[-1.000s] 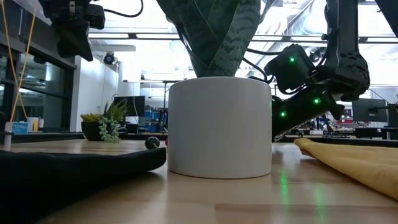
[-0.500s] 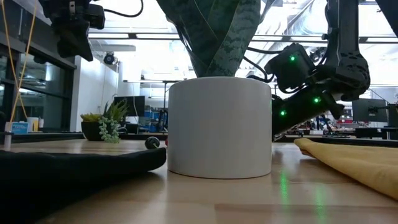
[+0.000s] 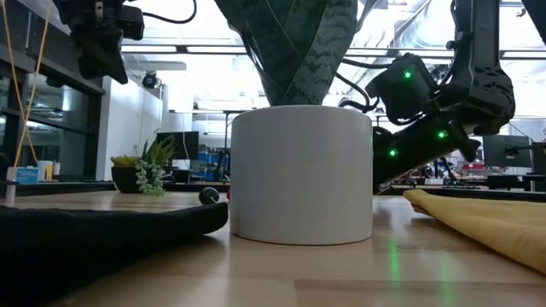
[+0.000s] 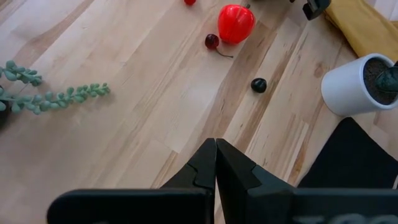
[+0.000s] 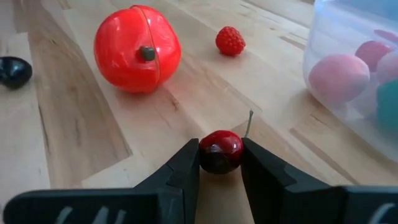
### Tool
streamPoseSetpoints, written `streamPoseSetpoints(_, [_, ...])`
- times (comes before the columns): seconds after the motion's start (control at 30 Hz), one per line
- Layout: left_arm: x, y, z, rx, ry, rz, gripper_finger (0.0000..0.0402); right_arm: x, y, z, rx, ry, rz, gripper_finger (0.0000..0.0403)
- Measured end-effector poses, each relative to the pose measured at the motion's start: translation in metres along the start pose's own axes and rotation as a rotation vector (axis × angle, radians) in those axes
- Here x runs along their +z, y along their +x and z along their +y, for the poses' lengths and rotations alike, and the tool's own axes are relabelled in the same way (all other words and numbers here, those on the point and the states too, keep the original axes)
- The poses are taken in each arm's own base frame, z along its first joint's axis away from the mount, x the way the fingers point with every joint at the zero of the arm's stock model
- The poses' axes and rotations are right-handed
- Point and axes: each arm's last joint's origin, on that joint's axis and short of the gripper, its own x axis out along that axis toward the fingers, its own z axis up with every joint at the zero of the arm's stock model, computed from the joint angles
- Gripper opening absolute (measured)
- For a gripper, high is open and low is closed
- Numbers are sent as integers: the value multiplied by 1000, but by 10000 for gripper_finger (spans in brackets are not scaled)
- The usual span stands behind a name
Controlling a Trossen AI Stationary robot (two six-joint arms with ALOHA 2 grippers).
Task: Pick and placing Produce into tupperware
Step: Put the right red cherry into the transparent container
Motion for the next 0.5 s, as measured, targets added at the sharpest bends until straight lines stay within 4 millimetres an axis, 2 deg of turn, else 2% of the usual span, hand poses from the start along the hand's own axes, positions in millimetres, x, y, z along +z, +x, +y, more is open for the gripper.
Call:
streamPoseSetpoints(0.17, [0, 0, 0, 0, -1, 0, 1, 4, -6, -2, -2, 2, 5, 91])
streamPoseSetpoints(0.5, [2, 0, 0, -4, 2, -23, 1, 15, -56, -21, -4, 88, -7, 91])
